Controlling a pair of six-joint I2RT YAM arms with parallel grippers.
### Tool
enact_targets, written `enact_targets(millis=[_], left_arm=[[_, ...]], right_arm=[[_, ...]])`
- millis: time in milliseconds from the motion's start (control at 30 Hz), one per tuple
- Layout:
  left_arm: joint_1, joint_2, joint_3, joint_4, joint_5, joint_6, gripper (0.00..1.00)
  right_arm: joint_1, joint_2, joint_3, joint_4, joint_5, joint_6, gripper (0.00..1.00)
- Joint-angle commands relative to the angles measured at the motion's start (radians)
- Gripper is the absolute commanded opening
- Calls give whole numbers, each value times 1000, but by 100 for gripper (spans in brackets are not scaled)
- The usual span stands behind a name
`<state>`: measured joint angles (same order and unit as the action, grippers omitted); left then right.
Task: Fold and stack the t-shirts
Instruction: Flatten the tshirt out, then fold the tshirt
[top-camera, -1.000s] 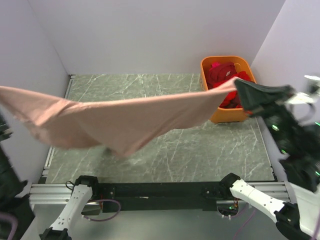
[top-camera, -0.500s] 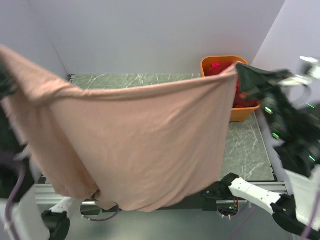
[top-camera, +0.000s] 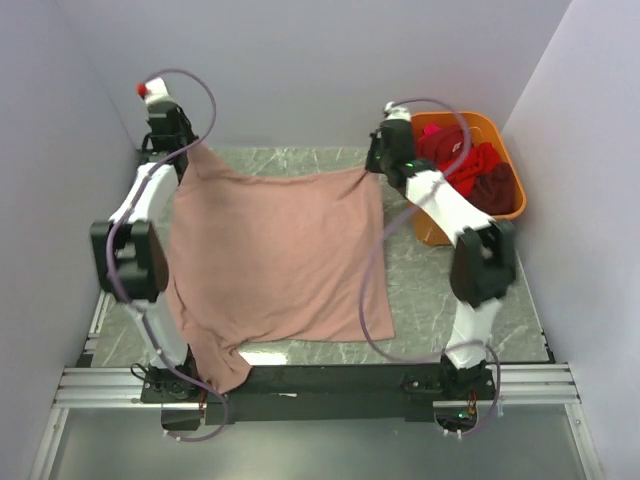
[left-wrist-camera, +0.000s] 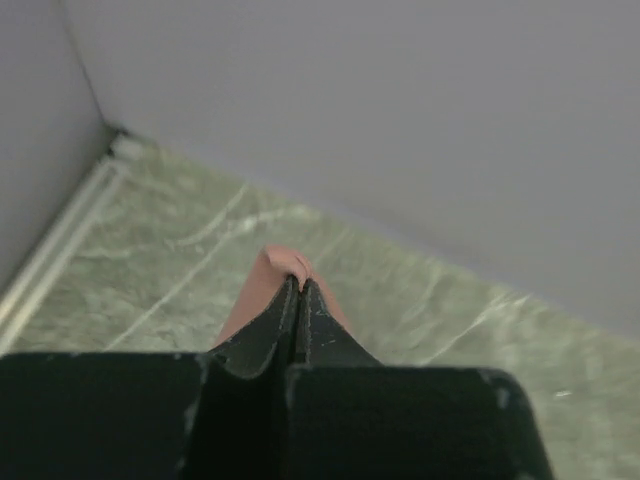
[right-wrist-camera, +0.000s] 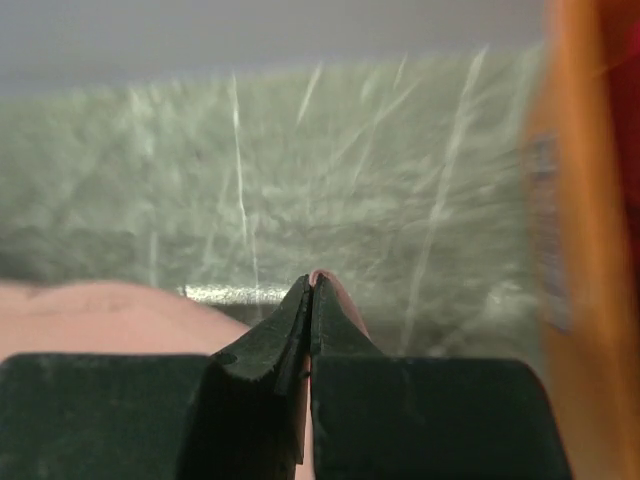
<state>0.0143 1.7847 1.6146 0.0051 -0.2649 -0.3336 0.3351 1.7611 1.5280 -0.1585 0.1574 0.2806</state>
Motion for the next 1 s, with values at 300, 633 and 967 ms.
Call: enact_targets(millis=[300, 633, 967], left_arm=[[35, 530, 471, 23, 173, 81, 0], [38, 397, 311, -2, 75, -7, 0], [36, 222, 91, -158, 12, -220, 0]], right_arm=[[-76, 492, 560, -101, -119, -15, 0], [-87, 474, 523, -69, -154, -21, 0], [-85, 379, 399, -47, -179, -35, 0]])
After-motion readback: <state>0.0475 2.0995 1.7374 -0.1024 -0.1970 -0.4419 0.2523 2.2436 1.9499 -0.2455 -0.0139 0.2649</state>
